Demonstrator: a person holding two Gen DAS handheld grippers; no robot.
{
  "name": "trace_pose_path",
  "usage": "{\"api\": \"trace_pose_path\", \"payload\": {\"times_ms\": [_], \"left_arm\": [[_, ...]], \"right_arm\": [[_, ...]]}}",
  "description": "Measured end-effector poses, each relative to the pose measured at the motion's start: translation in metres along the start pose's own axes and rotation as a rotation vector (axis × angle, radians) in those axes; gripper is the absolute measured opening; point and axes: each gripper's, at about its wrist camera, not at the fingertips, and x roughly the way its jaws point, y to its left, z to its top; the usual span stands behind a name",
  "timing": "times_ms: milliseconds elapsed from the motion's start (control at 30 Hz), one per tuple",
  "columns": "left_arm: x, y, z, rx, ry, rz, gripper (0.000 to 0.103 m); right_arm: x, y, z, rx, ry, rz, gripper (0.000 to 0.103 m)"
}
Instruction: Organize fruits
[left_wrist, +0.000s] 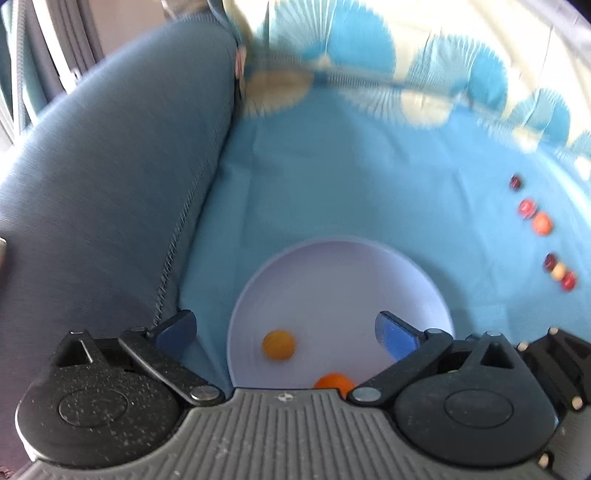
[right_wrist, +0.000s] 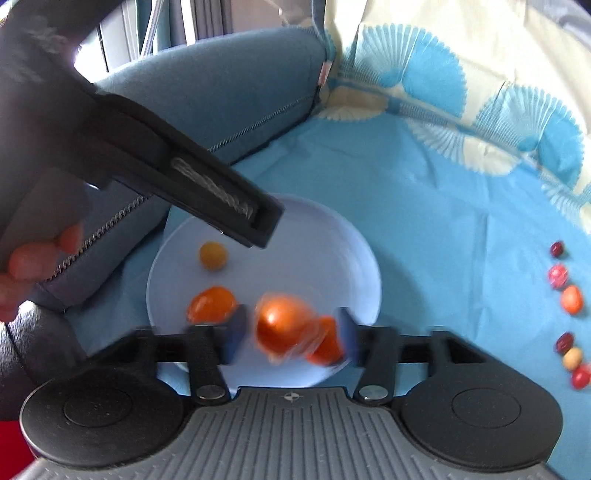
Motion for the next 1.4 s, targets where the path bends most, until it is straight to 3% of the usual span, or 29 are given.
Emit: {"api": "trace_pose_path", "payload": {"times_ms": [133,267,433,833,1400], "left_arm": [[-0.029,0.007,-0.015,0.004,0.025,0.037,0.103],[-0.063,0.015,-0.045,-0.016,0.039,0.068,0.103],[-0.1,0.019,-0.077,-0.043,0.054,0.055,0.103],[-0.169,-0.001,-0.108,-0.028,-0.069,0.044,0.103],[-0.202,-0.014,-0.124,-0.007,-0.123,0.048,0.103]], "right_arm": [[-0.027,0.001,-0.003,-0.02,-0.021,-0.03,0.089],[-0.061,0.001,-0.019,0.031,0.011,-0.016,0.093],[-0.105,0.01,-0.038,0.1,0.019,-0.023,0.095],[-0.183,0.036,-0.058,0.084,-0.151,-0.09,0.099],[-0.223,0.046,-0.073,0.046,-0.248,-0.097,0.1]]}}
